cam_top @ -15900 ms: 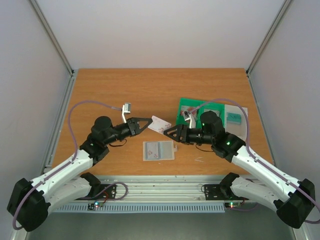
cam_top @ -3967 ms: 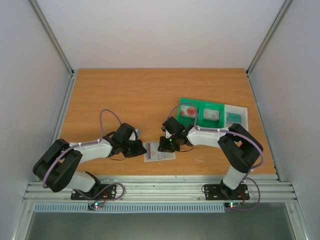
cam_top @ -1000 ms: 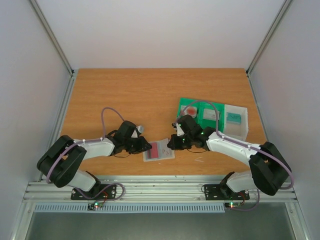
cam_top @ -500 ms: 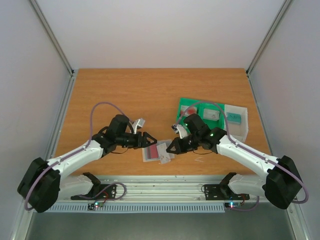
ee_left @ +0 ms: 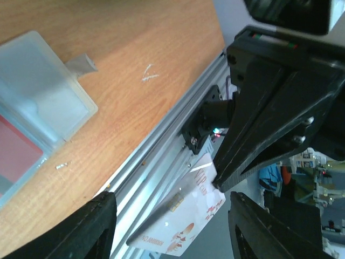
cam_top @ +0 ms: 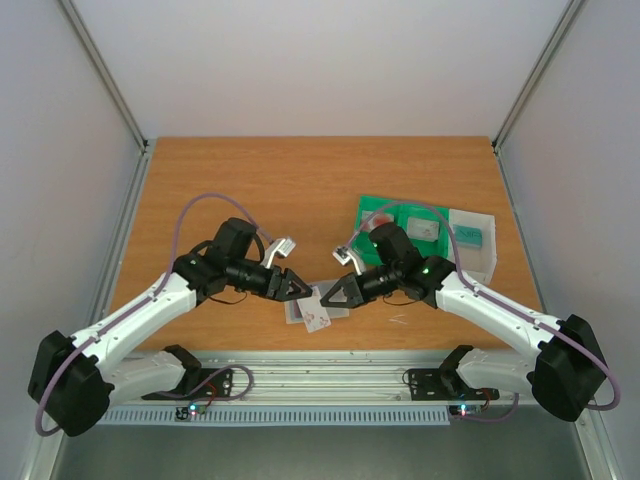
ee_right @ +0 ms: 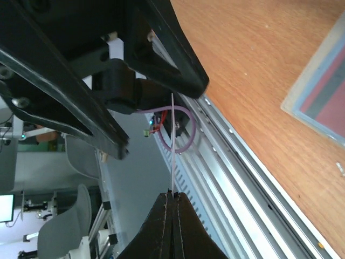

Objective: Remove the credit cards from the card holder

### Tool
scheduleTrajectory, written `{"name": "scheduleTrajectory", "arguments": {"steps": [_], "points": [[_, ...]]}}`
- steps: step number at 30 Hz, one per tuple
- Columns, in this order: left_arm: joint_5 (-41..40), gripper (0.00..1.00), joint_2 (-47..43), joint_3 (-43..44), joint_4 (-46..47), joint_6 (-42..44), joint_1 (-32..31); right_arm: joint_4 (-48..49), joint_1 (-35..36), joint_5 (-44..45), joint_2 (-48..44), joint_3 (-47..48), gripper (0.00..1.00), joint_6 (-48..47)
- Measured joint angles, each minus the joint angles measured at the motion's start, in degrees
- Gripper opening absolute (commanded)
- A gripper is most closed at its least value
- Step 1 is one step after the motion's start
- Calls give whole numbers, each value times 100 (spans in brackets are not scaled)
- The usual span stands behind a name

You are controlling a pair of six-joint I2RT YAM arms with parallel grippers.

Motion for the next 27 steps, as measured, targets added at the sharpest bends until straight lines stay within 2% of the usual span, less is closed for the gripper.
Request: {"name": "scheduleTrajectory", "arguments": {"steps": [7,13,17,20,23,27], "points": [[293,47,50,79,-372,258,0,358,0,-225,-57,-9,1,199],[581,33,57,79,-356,251,0,509,0,-275,-72,-26,1,304],[691,18,57,79,-343,240,0,562,0,-308,-74,-66,1,352],[765,2,57,79,-339,221,7,560,0,-328,-83,-74,1,367],[938,0,57,79,-254,192,7,514,-13,-306,-81,-85,1,367],[1051,1,57,15,-24,-7,15,492,-42,-295,-83,-87,11,385]]}}
